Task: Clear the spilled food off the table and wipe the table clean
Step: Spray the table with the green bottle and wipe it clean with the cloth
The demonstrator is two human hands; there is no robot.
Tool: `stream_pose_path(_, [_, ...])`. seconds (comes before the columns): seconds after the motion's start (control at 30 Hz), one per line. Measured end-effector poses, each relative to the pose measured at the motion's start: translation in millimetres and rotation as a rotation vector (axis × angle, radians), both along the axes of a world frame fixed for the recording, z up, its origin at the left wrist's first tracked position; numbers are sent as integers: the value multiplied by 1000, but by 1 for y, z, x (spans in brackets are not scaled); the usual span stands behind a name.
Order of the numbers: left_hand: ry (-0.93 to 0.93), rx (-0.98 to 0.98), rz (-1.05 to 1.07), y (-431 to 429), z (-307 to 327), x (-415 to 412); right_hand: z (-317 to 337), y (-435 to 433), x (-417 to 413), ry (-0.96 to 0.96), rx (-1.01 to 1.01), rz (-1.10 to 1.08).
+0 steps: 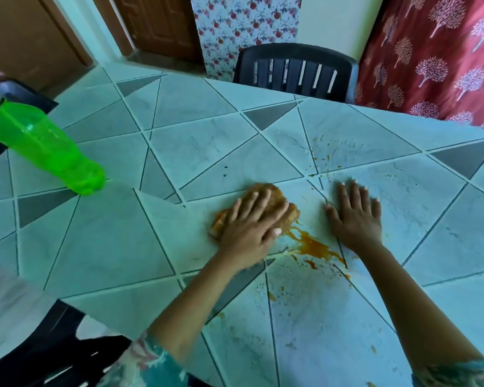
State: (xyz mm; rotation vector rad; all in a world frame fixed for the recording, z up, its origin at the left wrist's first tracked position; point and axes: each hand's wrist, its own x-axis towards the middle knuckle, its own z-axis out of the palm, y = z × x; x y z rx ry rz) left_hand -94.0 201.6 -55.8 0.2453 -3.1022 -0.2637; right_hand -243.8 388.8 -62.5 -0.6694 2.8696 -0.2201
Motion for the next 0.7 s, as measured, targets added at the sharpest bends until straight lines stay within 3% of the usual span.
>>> stream_pose_path(0.07, [-50, -15, 79, -29, 0, 17, 0, 0, 0, -2, 6, 0])
stream_pose_path(0.17, [-102, -23, 397, -101, 4, 15, 1, -1, 0, -14, -6, 2])
stream_pose_path(0.27, [-91, 105, 643, -122, 13, -12, -1, 3, 5, -1, -18, 11])
stream_pose_path(0.5, [33, 53, 320, 34, 2, -10, -4, 2, 11, 6, -10, -19])
stream_pose_path(0.6, [-20, 46, 313, -1, 5, -15, -3, 0, 12, 9, -16, -35])
stream_pose_path(0.7, [-52, 55, 569, -76, 7, -10, -5, -2, 14, -2, -13, -58])
